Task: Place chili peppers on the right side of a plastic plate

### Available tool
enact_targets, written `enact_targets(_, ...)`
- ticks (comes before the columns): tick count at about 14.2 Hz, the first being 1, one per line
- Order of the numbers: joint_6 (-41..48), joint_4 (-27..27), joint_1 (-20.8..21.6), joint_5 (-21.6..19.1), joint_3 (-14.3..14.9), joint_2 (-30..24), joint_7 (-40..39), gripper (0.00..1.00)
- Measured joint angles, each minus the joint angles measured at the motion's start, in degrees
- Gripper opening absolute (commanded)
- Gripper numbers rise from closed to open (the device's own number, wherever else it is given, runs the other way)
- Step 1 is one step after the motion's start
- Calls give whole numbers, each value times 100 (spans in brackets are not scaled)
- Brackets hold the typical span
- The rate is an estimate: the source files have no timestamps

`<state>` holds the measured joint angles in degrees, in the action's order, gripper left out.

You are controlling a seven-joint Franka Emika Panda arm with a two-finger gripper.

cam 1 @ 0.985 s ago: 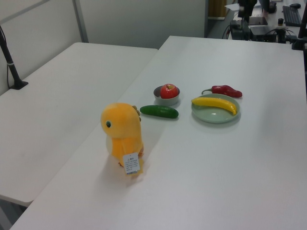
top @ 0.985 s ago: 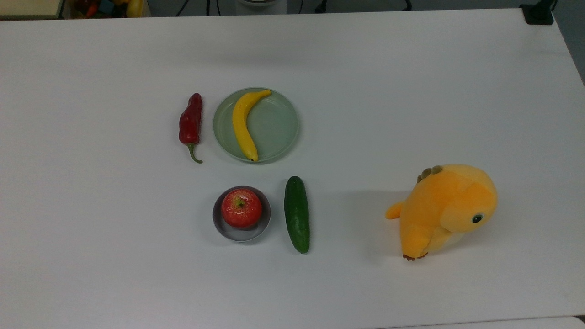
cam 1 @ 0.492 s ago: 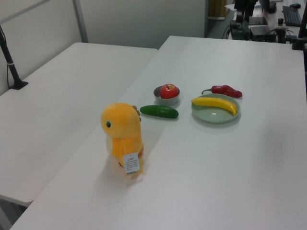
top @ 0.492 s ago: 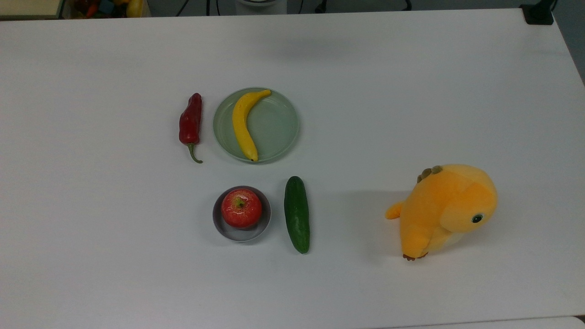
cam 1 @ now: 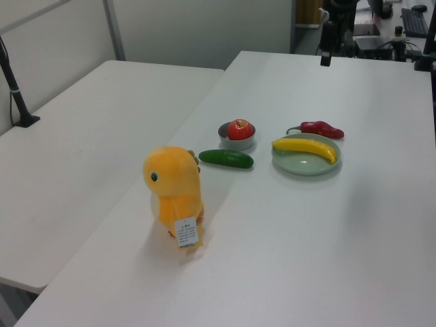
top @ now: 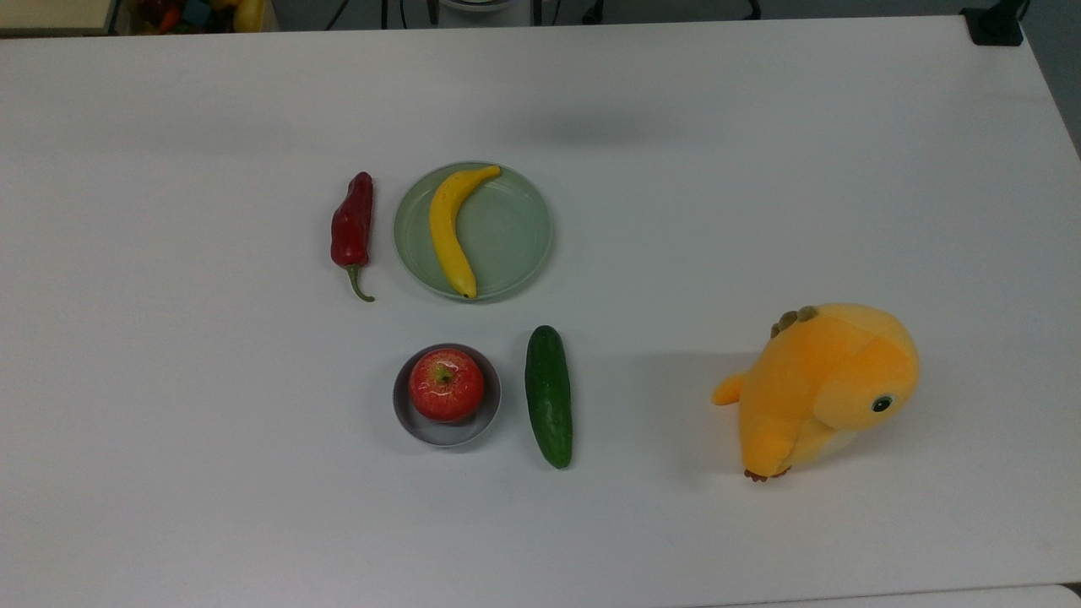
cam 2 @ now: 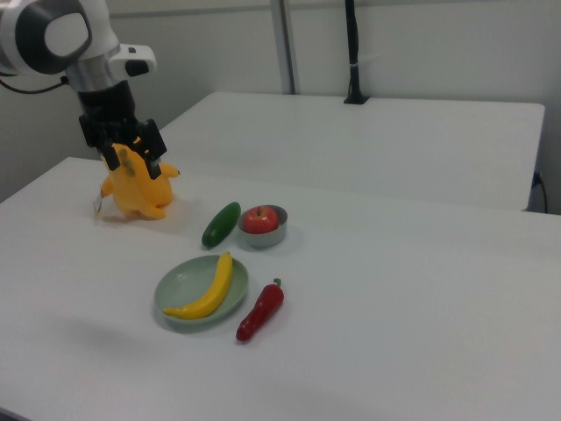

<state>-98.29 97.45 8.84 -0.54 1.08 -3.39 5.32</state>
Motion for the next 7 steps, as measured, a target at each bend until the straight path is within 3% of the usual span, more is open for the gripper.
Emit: enact_targets(7,-242,40,-4,-1,169,36,-323,100)
